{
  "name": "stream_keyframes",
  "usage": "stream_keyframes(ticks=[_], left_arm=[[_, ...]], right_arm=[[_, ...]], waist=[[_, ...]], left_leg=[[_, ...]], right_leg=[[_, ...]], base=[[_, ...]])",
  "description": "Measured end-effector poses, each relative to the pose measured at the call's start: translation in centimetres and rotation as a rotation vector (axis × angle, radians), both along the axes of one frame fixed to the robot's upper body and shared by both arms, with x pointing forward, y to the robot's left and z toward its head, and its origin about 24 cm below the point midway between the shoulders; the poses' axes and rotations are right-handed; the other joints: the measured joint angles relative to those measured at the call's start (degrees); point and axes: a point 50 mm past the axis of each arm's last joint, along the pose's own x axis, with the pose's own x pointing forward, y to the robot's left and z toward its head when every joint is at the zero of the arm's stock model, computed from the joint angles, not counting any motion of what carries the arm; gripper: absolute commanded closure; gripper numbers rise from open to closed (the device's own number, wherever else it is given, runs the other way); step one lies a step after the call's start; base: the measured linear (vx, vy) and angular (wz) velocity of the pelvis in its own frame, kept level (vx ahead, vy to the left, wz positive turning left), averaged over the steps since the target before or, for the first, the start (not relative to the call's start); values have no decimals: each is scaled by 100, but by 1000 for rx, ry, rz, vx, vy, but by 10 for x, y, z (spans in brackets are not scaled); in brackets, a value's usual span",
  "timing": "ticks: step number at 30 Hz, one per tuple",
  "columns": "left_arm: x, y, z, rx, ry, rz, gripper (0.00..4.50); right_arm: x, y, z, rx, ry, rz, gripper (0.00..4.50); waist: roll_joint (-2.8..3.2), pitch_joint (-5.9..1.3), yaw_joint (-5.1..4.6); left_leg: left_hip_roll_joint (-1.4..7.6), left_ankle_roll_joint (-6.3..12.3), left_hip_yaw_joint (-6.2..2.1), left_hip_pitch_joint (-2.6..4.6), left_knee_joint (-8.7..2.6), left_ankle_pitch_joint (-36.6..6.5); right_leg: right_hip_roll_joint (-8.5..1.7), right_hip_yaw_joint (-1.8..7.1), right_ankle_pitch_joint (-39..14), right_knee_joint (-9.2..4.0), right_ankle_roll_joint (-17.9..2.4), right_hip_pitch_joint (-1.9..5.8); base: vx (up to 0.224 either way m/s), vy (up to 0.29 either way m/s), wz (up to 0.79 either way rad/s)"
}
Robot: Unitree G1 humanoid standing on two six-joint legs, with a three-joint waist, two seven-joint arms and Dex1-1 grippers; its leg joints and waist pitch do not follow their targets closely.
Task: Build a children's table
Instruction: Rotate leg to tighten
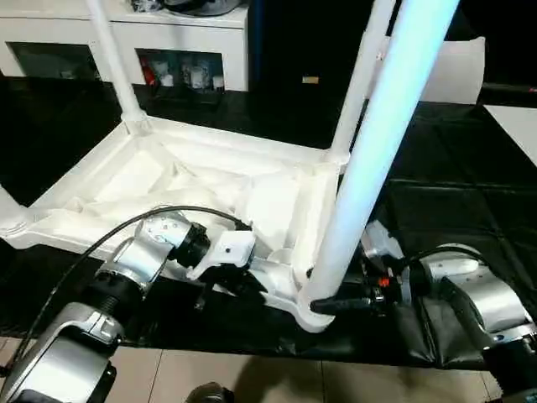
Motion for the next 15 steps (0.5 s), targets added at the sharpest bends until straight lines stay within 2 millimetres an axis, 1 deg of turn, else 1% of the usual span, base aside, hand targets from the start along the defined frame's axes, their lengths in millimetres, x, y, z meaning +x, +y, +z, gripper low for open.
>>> stream_keyframes(ticks=[3, 9, 12, 15], left_arm=[[1, 1, 1, -2, 3, -2, 450], [1, 1, 1, -12, 3, 2, 450], [4, 0, 1, -27, 9, 50, 450], [11, 0, -1, -8, -3, 155, 450]], right_arm=[[2, 1, 2, -3, -2, 10, 246], [2, 1, 2, 6, 22, 0, 249], [0, 3, 1, 35, 40, -77, 249], [5, 7, -3, 14, 26, -207, 249]], waist=[[-1, -1, -1], [-1, -1, 0], [2, -2, 8], [1, -2, -41]], left_leg=[[1, 0, 0, 2, 1, 0], [1, -1, 0, 3, 3, 0], [1, -2, 0, 9, 4, 1], [1, -13, 0, 28, 8, 8]], right_leg=[[0, 0, 0, 4, 0, 0], [0, 0, 0, 8, 0, 0], [0, 1, 0, 18, 0, 1], [0, 8, 1, 41, -2, 2]], base=[[0, 0, 0], [0, 0, 0], [0, 0, 0], [0, 0, 0]])
